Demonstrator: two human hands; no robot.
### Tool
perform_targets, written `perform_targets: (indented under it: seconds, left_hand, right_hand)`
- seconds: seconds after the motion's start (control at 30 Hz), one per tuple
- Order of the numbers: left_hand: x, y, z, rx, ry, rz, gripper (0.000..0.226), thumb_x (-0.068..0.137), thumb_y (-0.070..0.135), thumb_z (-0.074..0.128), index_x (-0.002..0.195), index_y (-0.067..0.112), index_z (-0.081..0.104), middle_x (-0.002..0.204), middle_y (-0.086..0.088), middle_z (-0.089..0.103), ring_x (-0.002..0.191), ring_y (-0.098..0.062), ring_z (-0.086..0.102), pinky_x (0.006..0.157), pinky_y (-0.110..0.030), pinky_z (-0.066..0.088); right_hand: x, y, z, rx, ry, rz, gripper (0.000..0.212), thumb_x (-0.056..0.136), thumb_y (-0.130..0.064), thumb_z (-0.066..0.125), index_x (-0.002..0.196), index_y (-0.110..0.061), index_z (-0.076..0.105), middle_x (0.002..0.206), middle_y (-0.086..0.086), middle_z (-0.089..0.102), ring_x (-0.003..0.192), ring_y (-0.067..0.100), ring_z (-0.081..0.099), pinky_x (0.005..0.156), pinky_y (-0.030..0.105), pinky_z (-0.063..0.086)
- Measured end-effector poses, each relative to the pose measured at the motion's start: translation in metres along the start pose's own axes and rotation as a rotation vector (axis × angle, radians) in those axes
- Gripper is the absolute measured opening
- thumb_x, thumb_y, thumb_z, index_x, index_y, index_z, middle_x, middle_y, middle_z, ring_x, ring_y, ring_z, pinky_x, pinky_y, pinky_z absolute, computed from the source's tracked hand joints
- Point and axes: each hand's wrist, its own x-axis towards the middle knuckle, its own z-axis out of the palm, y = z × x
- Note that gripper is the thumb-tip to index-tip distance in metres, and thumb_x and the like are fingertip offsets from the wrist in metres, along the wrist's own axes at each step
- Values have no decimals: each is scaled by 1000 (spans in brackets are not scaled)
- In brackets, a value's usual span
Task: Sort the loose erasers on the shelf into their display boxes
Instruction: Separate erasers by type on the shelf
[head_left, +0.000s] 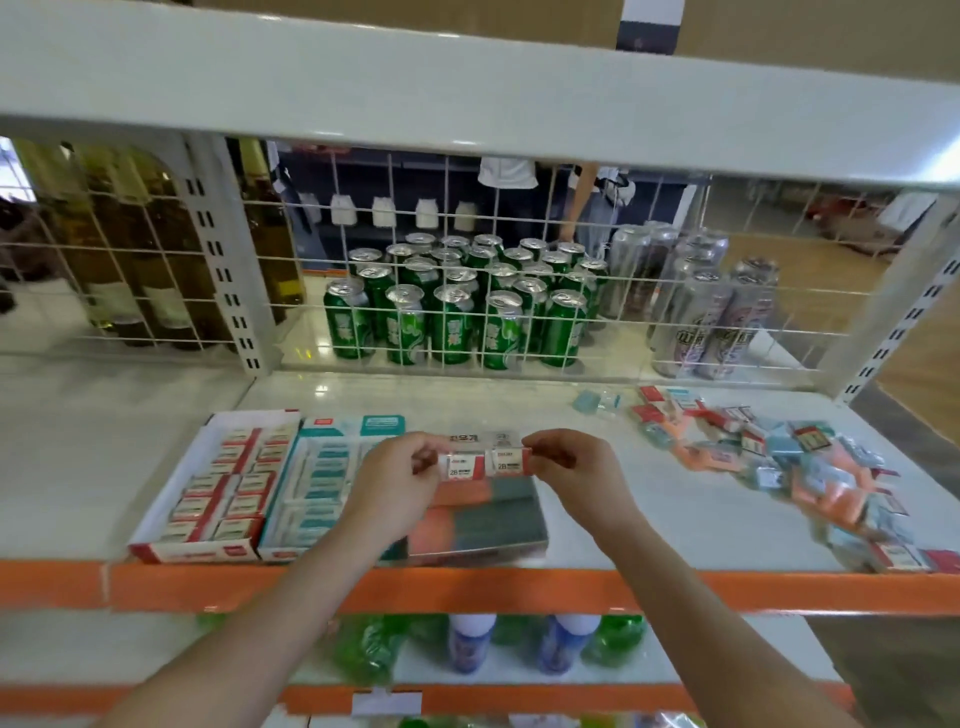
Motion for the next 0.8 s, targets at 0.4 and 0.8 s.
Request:
perform_targets:
  seconds: [0.4,0.8]
  left_hand:
    - [15,-85,-120,91,105,-50,24,87,3,58,106,13,67,111,-3,66,90,-7,56,83,-17,42]
    - [22,-134,-180,307,87,-45,25,90,9,54,111,19,65,119,1,60,100,-13,58,83,-21,44]
  right_hand:
    - [17,-47,134,10,-62,-31,12,83,-3,63,92,-11,67,79,-2,66,73,9,61,69,19,49]
    - [25,-80,218,-266,-158,-60,15,86,-14,60,99,-12,66,86,0,65,78,13,58,68,21,48]
